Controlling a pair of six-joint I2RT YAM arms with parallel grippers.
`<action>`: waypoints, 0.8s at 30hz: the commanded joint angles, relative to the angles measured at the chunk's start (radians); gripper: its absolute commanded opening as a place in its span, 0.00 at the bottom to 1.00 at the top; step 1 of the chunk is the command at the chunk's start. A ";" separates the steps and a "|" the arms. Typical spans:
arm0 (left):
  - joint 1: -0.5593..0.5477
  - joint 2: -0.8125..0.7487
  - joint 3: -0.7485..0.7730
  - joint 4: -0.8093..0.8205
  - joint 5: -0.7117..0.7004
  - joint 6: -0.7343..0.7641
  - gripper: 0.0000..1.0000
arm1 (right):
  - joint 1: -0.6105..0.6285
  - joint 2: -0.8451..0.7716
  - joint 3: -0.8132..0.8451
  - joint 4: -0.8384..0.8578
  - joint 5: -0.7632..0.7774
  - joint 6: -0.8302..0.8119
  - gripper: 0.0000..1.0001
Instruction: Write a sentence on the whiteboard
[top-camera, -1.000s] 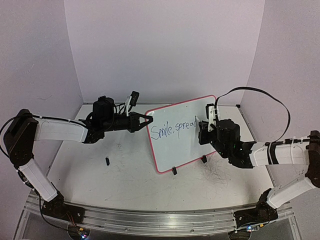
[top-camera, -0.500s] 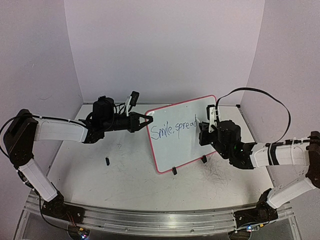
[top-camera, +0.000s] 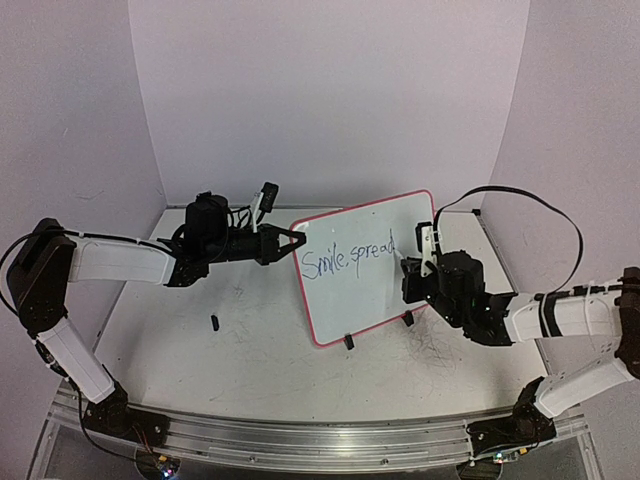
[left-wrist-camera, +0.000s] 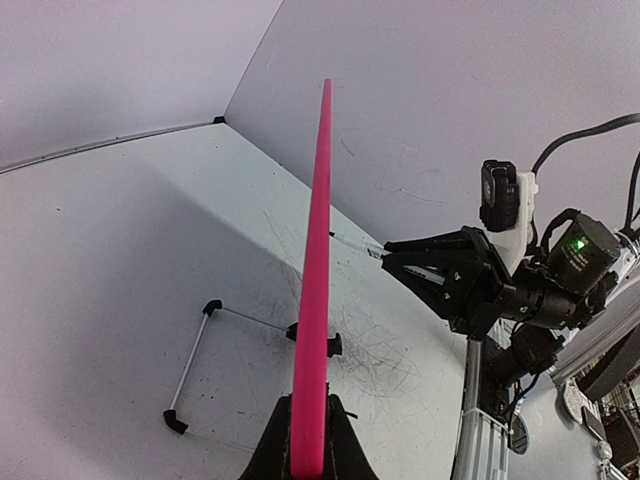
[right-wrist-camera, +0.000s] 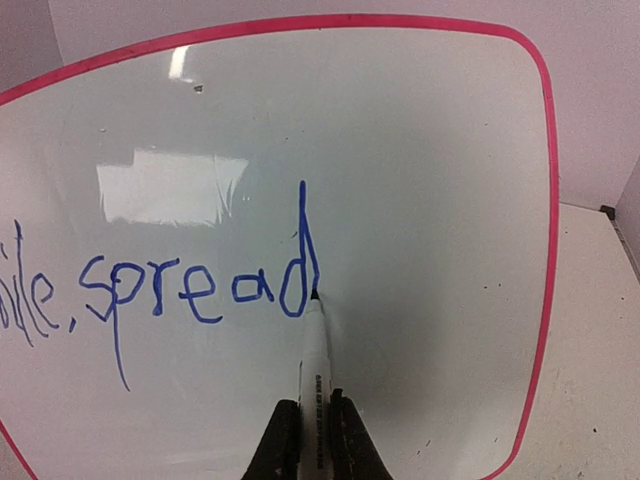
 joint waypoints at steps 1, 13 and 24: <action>-0.017 -0.014 -0.014 -0.087 0.027 0.093 0.00 | 0.005 -0.016 -0.017 -0.033 -0.018 0.015 0.00; -0.018 -0.011 -0.014 -0.087 0.019 0.097 0.00 | -0.003 -0.152 -0.019 -0.054 0.064 -0.024 0.00; -0.019 -0.019 -0.015 -0.091 0.009 0.098 0.00 | -0.015 -0.159 -0.052 -0.025 0.018 -0.052 0.00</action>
